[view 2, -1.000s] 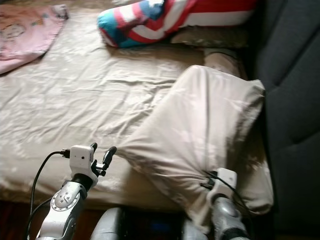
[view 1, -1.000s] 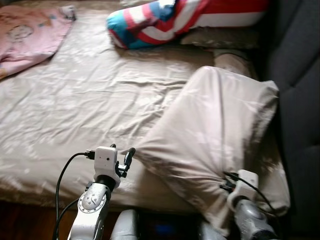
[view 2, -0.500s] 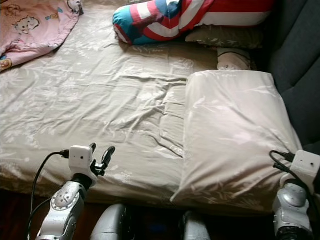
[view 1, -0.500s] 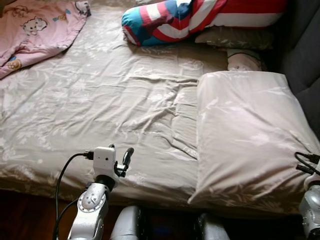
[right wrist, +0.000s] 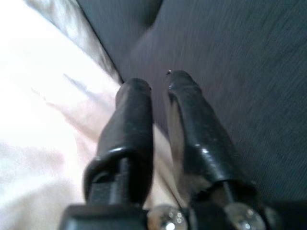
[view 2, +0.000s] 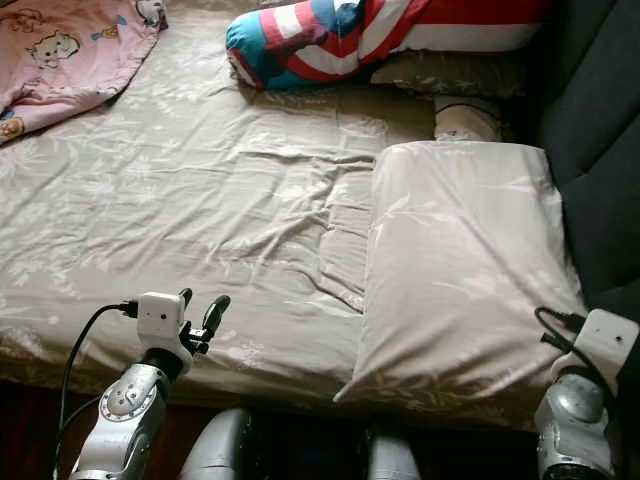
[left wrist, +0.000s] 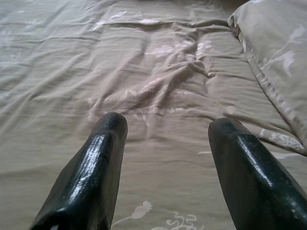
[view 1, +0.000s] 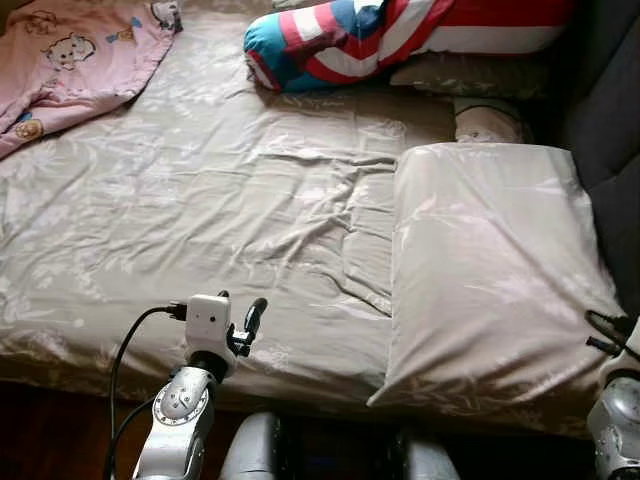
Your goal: Clean up the room
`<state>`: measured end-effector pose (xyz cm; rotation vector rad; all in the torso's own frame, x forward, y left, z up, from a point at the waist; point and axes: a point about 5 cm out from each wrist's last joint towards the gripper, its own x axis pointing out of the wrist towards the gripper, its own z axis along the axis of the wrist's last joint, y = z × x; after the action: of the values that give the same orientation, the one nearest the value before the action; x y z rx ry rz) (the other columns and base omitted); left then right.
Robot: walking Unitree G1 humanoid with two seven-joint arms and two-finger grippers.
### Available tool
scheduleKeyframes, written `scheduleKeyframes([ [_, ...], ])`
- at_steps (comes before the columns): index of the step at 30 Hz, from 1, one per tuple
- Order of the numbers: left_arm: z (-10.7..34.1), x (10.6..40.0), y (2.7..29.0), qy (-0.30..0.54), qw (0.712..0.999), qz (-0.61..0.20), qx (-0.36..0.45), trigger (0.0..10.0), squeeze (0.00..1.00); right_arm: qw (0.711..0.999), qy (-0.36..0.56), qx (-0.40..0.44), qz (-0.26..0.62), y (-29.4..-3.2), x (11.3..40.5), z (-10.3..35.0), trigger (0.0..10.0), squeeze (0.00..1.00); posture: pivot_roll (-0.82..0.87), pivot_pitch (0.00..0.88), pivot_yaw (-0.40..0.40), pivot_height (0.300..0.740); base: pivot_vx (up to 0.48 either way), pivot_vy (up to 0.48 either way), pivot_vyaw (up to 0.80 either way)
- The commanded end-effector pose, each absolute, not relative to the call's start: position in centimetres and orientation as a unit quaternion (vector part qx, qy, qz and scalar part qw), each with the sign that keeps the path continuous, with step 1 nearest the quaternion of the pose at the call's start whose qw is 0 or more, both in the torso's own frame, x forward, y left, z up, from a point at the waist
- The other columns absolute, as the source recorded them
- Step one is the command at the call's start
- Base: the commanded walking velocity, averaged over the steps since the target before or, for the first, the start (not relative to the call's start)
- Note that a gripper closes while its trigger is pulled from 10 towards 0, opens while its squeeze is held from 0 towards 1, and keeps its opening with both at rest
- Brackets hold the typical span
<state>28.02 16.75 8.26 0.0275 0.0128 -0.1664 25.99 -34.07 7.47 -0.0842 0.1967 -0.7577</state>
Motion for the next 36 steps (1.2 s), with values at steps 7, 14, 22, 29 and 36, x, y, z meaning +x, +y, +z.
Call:
scheduleKeyframes([
  [7,6.8,27.4,17.3,0.035,0.997,-0.054,-0.033,10.0,0.00,0.977,0.026,-0.025,-0.210,-30.4,27.8,9.2,10.0,0.00,-0.05,0.209,-0.003,0.662,0.000,0.000,0.00],
  [14,4.1,27.2,18.3,0.090,0.993,-0.022,-0.067,10.0,0.00,0.989,0.093,0.033,-0.108,-24.6,26.6,4.4,10.0,0.00,-0.03,0.212,0.002,0.677,0.000,0.000,0.00],
  [22,2.6,27.0,18.5,0.126,0.990,-0.021,-0.065,10.0,0.00,0.975,0.168,0.088,-0.120,-23.3,23.7,-0.1,10.0,0.00,-0.03,0.200,0.025,0.722,0.000,0.000,0.00],
  [29,-0.1,26.0,19.8,0.186,0.980,0.010,-0.075,10.0,0.00,0.970,0.210,0.091,-0.079,-21.8,21.5,-2.7,10.0,0.00,-0.04,0.171,0.041,0.740,0.000,0.000,0.00],
  [36,-1.4,25.8,22.4,0.242,0.968,0.057,-0.042,10.0,0.00,0.957,0.259,0.100,-0.086,-21.6,20.3,-4.8,10.0,0.00,-0.04,0.112,0.045,0.740,0.000,0.000,0.00],
])
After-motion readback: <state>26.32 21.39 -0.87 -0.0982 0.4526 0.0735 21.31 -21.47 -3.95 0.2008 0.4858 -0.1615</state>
